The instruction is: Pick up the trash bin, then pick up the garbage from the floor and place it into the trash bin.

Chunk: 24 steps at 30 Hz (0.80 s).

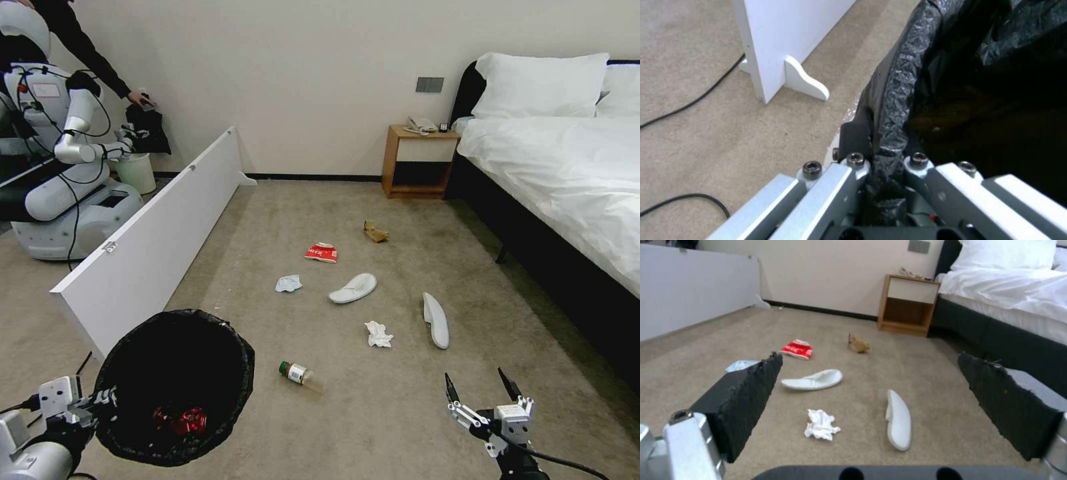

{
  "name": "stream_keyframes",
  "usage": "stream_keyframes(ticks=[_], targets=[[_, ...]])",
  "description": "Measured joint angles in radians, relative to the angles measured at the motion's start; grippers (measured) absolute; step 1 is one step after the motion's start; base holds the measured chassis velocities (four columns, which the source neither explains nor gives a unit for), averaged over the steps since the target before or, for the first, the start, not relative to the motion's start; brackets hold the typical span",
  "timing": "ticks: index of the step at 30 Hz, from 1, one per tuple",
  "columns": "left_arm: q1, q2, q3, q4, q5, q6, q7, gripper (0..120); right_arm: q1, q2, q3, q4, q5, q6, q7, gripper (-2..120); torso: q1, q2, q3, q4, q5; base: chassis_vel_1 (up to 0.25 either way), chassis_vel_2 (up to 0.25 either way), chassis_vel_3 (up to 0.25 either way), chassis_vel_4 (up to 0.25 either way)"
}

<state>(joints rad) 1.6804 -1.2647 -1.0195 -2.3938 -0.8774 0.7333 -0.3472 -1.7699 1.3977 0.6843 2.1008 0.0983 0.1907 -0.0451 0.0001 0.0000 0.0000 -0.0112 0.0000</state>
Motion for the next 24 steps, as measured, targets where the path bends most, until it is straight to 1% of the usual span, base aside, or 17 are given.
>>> stream_keyframes(ticks=[16, 24], targets=[[-0.005, 0.0, 0.003, 0.006, 0.002, -0.001, -0.001, 2, 0.003, -0.002, 0.0, -0.002, 0.003, 0.0, -0.003, 100, 0.0, 0.0, 0.0, 0.0, 0.0, 0.0, 0.0, 0.0, 0.0], [-0.007, 0.0, 0.013, 0.006, 0.003, -0.002, -0.001, 2, 0.003, 0.0, 0.004, -0.004, 0.007, 0.0, -0.013, 100, 0.0, 0.0, 0.0, 0.0, 0.0, 0.0, 0.0, 0.0, 0.0]])
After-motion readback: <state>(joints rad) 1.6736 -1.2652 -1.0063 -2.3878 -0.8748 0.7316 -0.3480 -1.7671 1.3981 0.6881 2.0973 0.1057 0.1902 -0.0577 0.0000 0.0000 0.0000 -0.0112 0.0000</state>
